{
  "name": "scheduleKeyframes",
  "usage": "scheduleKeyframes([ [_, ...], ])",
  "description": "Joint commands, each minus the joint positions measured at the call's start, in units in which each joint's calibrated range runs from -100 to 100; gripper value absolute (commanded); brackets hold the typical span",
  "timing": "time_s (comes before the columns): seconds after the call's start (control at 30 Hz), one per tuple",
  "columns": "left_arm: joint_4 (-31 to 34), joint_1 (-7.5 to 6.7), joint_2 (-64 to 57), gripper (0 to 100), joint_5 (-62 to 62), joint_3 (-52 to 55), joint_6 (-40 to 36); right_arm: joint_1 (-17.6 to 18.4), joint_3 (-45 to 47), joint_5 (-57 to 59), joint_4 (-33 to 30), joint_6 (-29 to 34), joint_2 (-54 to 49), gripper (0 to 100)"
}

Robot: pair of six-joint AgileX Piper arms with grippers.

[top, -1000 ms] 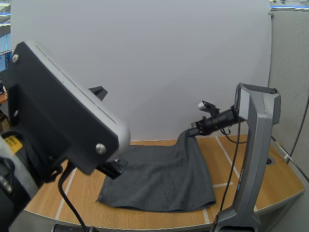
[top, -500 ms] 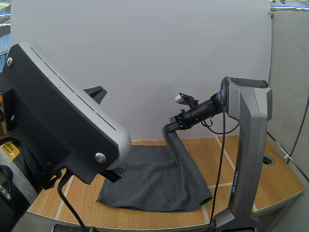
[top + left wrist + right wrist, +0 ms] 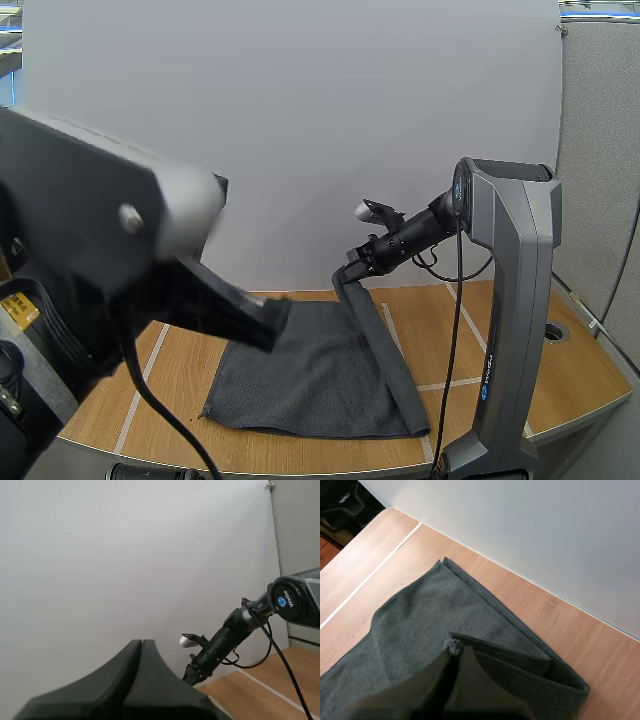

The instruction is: Fold the towel

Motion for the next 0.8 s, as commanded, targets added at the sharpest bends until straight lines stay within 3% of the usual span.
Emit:
scheduleKeyframes([
  [0.0,8.4,-0.16,-0.4,0,8.7,-0.7,-18.3,1.1,0.9,0.7,-1.6,-0.2,-1.5,0],
  [0.17,8.5,-0.16,-0.4,0,14.8,-1.6,-18.7,1.2,0.9,0.7,-1.8,-0.7,-1.6,0],
  [0.23,12.1,-0.16,-0.4,0,28.6,-3.9,-18.8,1.2,0.9,0.7,-1.8,-0.8,-1.6,0],
  [0.33,16.6,0.09,1.0,0,28.8,-3.9,-21.0,1.4,0.9,0.7,-1.9,-0.9,-1.6,0],
  [0.4,24.2,0.09,5.7,0,28.8,-3.9,-27.1,1.8,0.9,0.7,-2.2,-0.9,-1.7,0],
  [0.5,30.1,0.09,14.0,0,28.8,-4.1,-29.3,2.3,0.9,0.7,-3.2,-0.9,-1.7,0],
  [0.77,30.2,0.09,36.9,0,28.8,-7.8,-27.7,3.8,0.9,0.7,-3.9,0.1,-1.7,0],
])
